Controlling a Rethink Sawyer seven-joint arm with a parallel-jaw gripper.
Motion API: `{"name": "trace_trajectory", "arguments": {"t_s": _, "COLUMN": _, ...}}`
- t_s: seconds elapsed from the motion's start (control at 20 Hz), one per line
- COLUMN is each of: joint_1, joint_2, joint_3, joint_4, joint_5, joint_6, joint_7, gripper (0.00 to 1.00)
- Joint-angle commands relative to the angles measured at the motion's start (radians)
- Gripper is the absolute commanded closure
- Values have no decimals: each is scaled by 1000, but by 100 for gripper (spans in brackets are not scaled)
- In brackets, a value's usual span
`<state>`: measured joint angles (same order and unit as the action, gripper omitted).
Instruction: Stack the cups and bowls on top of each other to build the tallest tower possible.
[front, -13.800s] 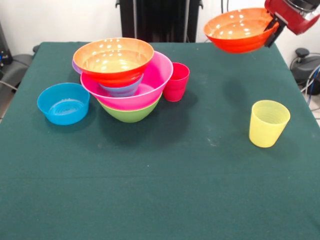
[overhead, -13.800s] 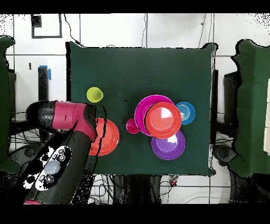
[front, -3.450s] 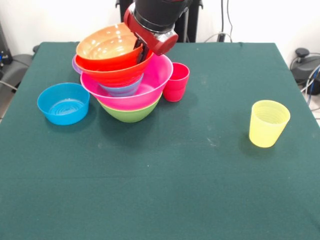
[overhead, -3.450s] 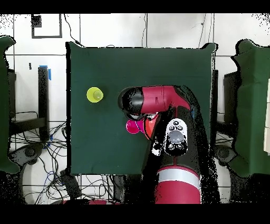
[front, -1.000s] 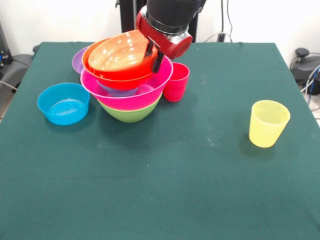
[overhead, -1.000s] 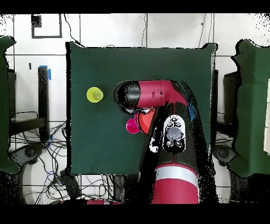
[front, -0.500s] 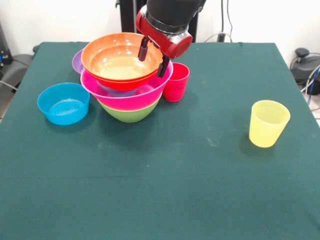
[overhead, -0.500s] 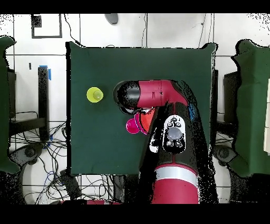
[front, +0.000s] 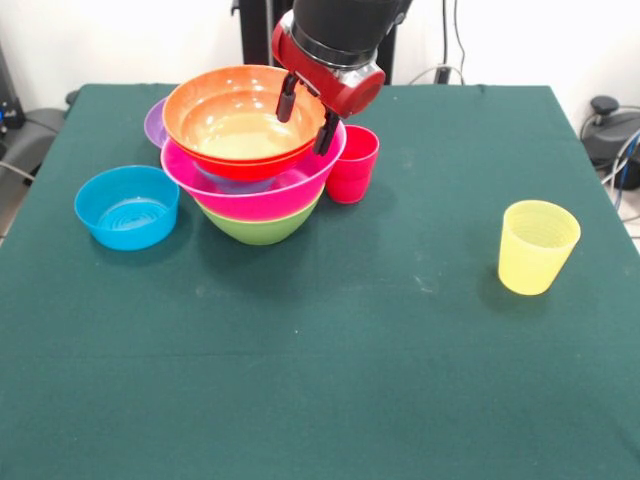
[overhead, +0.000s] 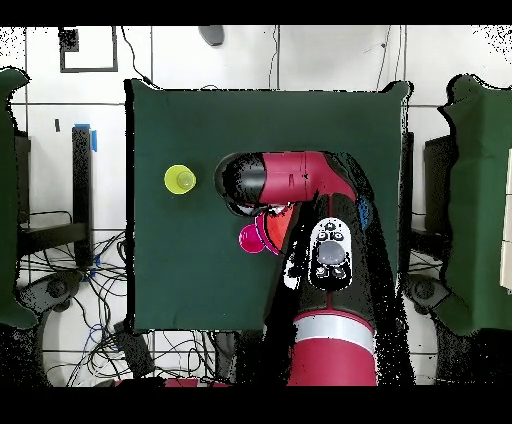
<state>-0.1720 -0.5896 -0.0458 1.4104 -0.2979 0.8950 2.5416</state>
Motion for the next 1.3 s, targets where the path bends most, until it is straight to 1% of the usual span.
{"name": "trace_trajectory", "arguments": {"t_s": 0.05, "joint_1": 4, "joint_2": 49, "joint_3": 98, "joint_4": -10, "joint_5": -6, "joint_6": -59, "joint_7": -59, "gripper": 0}}
{"name": "trace_trajectory", "arguments": {"t_s": 0.3, "joint_1": -16, "joint_2": 22, "joint_3": 113, "joint_4": -5, "joint_5": -4, "joint_6": -60, "joint_7": -98, "gripper": 0}}
{"name": "trace_trajectory", "arguments": {"t_s": 0.55, "joint_1": -53, "joint_2": -15, "joint_3": 127, "joint_4": -20, "joint_5": 3, "joint_6": 5, "joint_7": -163, "gripper": 0}}
{"name": "trace_trajectory", "arguments": {"t_s": 0.75, "joint_1": -79, "joint_2": -29, "joint_3": 145, "joint_4": -37, "joint_5": 7, "joint_6": 43, "joint_7": -200, "gripper": 0}}
{"name": "trace_trajectory", "arguments": {"t_s": 0.95, "joint_1": -100, "joint_2": -34, "joint_3": 162, "joint_4": -59, "joint_5": 2, "joint_6": 68, "joint_7": -213, "gripper": 0}}
{"name": "trace_trajectory", "arguments": {"t_s": 1.2, "joint_1": -117, "joint_2": -54, "joint_3": 171, "joint_4": -60, "joint_5": -5, "joint_6": 57, "joint_7": -198, "gripper": 0}}
{"name": "trace_trajectory", "arguments": {"t_s": 1.3, "joint_1": -124, "joint_2": -59, "joint_3": 175, "joint_4": -69, "joint_5": -6, "joint_6": 67, "joint_7": -200, "gripper": 0}}
